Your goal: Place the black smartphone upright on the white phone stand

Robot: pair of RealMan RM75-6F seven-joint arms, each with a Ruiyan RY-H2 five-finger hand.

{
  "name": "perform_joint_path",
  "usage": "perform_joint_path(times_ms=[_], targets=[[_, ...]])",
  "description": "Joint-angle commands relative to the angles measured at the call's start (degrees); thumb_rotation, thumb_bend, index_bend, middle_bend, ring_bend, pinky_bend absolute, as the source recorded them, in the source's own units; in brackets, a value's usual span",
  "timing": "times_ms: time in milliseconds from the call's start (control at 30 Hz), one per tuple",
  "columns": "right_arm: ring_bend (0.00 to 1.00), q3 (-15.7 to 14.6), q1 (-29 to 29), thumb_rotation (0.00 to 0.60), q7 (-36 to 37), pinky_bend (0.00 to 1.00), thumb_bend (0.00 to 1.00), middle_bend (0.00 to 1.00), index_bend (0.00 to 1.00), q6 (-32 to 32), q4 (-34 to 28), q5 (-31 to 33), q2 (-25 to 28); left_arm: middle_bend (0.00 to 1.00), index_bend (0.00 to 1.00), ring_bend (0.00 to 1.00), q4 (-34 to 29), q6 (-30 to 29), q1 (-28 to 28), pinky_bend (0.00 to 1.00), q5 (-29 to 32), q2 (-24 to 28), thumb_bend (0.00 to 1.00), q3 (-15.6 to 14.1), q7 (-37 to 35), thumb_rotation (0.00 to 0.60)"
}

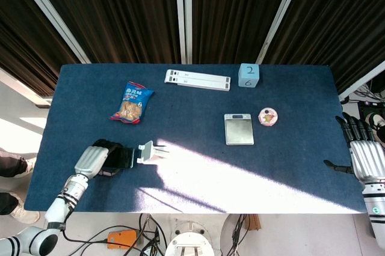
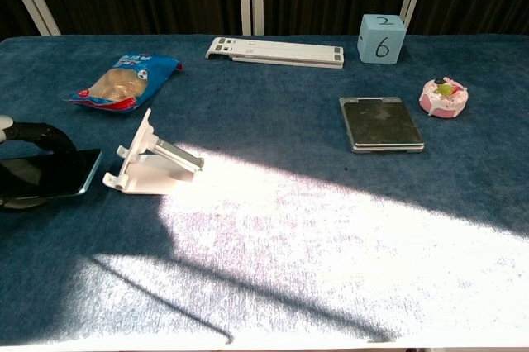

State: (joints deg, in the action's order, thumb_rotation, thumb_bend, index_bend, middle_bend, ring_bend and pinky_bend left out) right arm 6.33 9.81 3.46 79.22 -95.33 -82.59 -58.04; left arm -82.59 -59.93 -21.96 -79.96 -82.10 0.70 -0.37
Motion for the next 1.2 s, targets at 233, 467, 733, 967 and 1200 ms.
perform_joint_path(times_ms=[233,467,733,967,1200], targets=[[0.00,0.0,-0.1,0.600,-0.1,0.08,0.06,0.05,0.00,0.2,-0.4,0.1,0.3,0.47,0.39,0.37,6.1,-3.3,0.3,0.34,-4.3,-1.9,0.30,-0.3,-12.6,0.600],[0.00,0.2,-0.2,0.600,-0.4,0.08,0.06,0.05,0.00,0.7,-1.0,0.1,0.8,0.49,0.39,0.39,4.9,-6.7,0.6,0.37,-6.0,0.7,0.31,1.0,-23.1,0.600],[0.00,0.6,-0.4,0.600,-1.6,0.08,0.06,0.05,0.00,1.4,-2.6,0.0,2.2,0.49,0.39,0.39,0.6,-10.1,-1.4,0.37,-9.5,2.1,0.31,3.3,-41.2,0.600],[0.00,0.3,-0.7,0.600,-2.0,0.08,0.05,0.05,0.00,1.3,-3.2,0.2,2.6,0.49,0.39,0.38,1.3,-13.3,-3.3,0.37,-11.6,-3.0,0.31,5.0,-45.6,0.600],[0.00,-0.1,-1.9,0.600,-1.9,0.08,0.05,0.05,0.00,2.2,-3.5,0.8,3.2,0.49,0.39,0.36,5.8,-14.9,-4.9,0.37,-13.2,-9.0,0.31,4.7,-43.4,0.600]])
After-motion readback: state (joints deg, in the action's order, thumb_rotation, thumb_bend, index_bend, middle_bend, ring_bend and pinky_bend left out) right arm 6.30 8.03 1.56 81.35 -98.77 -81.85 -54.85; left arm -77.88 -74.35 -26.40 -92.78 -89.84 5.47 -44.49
